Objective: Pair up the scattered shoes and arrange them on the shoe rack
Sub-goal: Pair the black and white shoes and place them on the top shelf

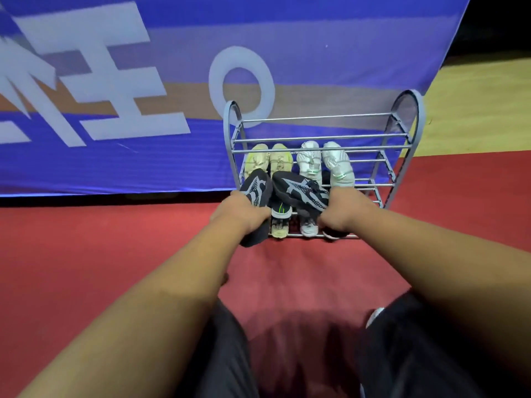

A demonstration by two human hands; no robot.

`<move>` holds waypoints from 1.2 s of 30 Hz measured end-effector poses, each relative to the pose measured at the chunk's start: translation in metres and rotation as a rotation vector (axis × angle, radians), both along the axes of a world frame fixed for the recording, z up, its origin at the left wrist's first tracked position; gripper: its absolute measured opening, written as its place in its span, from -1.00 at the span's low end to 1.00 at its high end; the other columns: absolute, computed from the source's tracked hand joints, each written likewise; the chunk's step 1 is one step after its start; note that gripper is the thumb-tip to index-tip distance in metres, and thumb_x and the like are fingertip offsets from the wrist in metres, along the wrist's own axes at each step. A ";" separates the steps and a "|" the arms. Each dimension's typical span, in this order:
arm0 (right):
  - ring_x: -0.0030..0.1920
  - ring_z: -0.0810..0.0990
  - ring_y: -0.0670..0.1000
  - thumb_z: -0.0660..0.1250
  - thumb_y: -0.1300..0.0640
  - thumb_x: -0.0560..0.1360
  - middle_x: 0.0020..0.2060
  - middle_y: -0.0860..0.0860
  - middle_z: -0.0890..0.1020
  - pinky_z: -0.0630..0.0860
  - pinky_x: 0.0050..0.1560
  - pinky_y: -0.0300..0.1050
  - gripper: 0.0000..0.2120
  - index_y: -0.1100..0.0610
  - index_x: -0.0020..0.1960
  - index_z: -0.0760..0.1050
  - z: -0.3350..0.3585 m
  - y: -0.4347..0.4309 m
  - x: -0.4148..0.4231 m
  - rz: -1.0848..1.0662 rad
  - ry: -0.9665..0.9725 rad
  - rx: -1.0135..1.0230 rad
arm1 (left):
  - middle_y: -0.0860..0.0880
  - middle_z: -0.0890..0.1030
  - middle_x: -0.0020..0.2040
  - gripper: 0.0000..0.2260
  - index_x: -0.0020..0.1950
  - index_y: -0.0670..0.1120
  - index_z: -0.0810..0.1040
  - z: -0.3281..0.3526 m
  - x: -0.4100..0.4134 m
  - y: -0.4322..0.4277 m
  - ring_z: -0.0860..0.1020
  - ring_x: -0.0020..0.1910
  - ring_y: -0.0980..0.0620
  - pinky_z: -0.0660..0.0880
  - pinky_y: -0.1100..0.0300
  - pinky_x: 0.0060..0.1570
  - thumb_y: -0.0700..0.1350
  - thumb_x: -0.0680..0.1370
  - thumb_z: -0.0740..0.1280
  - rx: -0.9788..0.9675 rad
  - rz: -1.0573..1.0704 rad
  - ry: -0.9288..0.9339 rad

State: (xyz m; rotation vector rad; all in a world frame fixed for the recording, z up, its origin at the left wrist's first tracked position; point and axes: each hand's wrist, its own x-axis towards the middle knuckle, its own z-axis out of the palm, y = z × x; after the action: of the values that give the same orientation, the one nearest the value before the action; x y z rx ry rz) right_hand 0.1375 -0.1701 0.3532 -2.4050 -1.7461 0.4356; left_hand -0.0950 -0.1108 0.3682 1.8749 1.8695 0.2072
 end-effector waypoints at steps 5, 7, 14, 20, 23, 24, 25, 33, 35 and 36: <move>-0.33 0.47 -0.02 0.50 -0.07 0.23 -0.30 -0.05 0.52 0.36 -0.43 -0.16 -0.64 0.04 -0.16 0.39 0.028 0.010 0.006 -0.047 0.046 0.128 | -0.03 0.61 0.03 -0.35 0.19 -0.08 0.42 0.033 0.008 0.011 0.60 0.01 -0.15 0.57 -0.01 0.04 0.33 0.29 0.37 0.116 0.039 -0.010; -0.32 0.47 0.01 0.51 -0.10 0.21 -0.30 -0.07 0.50 0.28 -0.45 -0.17 -0.61 0.02 -0.19 0.36 0.038 0.018 0.008 -0.078 0.058 0.176 | 0.00 0.58 0.03 -0.33 0.19 -0.06 0.38 0.040 0.012 0.018 0.57 0.01 -0.13 0.51 0.01 -0.05 0.36 0.29 0.37 0.173 0.046 -0.013; -0.31 0.51 0.01 0.48 -0.12 0.24 -0.28 -0.05 0.54 0.35 -0.39 -0.15 -0.67 0.03 -0.19 0.43 0.075 0.073 0.017 -0.134 0.067 0.236 | -0.04 0.59 0.06 -0.43 0.20 -0.07 0.37 0.056 0.039 0.077 0.58 0.02 -0.16 0.51 0.01 -0.11 0.26 0.37 0.37 0.298 0.048 -0.026; -0.35 0.54 0.01 0.44 -0.07 0.25 -0.34 -0.04 0.59 0.35 -0.40 -0.19 -0.77 0.05 -0.23 0.50 0.071 0.142 0.023 -0.150 0.013 0.238 | -0.01 0.52 -0.08 -0.48 0.18 -0.08 0.34 0.045 0.063 0.152 0.54 -0.09 -0.14 0.38 0.06 -0.27 0.23 0.42 0.37 0.320 0.052 0.052; -0.39 0.55 0.02 0.40 -0.06 0.23 -0.39 -0.03 0.59 0.36 -0.41 -0.21 -0.78 0.07 -0.25 0.54 0.063 0.181 0.024 -0.136 -0.019 0.247 | -0.02 0.53 -0.07 -0.48 0.19 -0.09 0.33 0.036 0.071 0.189 0.52 -0.11 -0.14 0.36 0.07 -0.29 0.22 0.44 0.37 0.332 0.060 0.078; -0.40 0.55 0.02 0.39 -0.05 0.23 -0.39 -0.03 0.58 0.35 -0.42 -0.21 -0.79 0.08 -0.25 0.55 0.059 0.195 0.024 -0.136 -0.026 0.251 | -0.04 0.54 -0.04 -0.48 0.19 -0.10 0.33 0.032 0.073 0.201 0.52 -0.11 -0.14 0.37 0.07 -0.28 0.23 0.44 0.37 0.332 0.059 0.083; -0.41 0.54 0.02 0.38 -0.06 0.23 -0.39 -0.03 0.58 0.35 -0.42 -0.21 -0.79 0.07 -0.25 0.56 0.055 0.207 0.024 -0.134 -0.033 0.252 | -0.05 0.53 -0.02 -0.47 0.20 -0.10 0.34 0.028 0.075 0.212 0.51 -0.11 -0.14 0.36 0.07 -0.29 0.24 0.45 0.38 0.330 0.058 0.088; -0.38 0.44 -0.01 0.35 -0.30 0.35 -0.32 -0.04 0.52 0.32 -0.38 -0.16 -0.61 0.04 -0.27 0.49 0.024 0.265 0.013 -0.138 -0.135 0.277 | -0.06 0.55 0.03 -0.41 0.22 -0.09 0.40 0.005 0.086 0.263 0.53 -0.12 -0.13 0.36 0.11 -0.34 0.30 0.43 0.42 0.315 0.025 0.144; -0.34 0.49 0.02 0.34 -0.34 0.38 -0.28 -0.03 0.55 0.36 -0.37 -0.15 -0.58 0.04 -0.24 0.49 0.015 0.267 0.010 -0.134 -0.139 0.247 | -0.05 0.53 -0.03 -0.37 0.25 -0.10 0.39 -0.002 0.085 0.265 0.55 -0.11 -0.13 0.38 0.10 -0.33 0.34 0.44 0.42 0.303 0.029 0.141; -0.28 0.54 0.06 0.34 -0.36 0.39 -0.23 -0.02 0.58 0.44 -0.32 -0.13 -0.57 0.03 -0.21 0.49 0.010 0.267 0.009 -0.129 -0.124 0.227 | -0.06 0.54 -0.01 -0.35 0.27 -0.10 0.39 -0.006 0.084 0.264 0.57 -0.08 -0.15 0.41 0.08 -0.29 0.36 0.44 0.42 0.308 0.033 0.142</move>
State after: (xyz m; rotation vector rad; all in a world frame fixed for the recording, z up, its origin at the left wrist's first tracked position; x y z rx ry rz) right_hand 0.1467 0.0970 0.3636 -2.4052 -1.5766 0.0688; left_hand -0.0114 0.1534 0.3621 2.1092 2.0612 0.4025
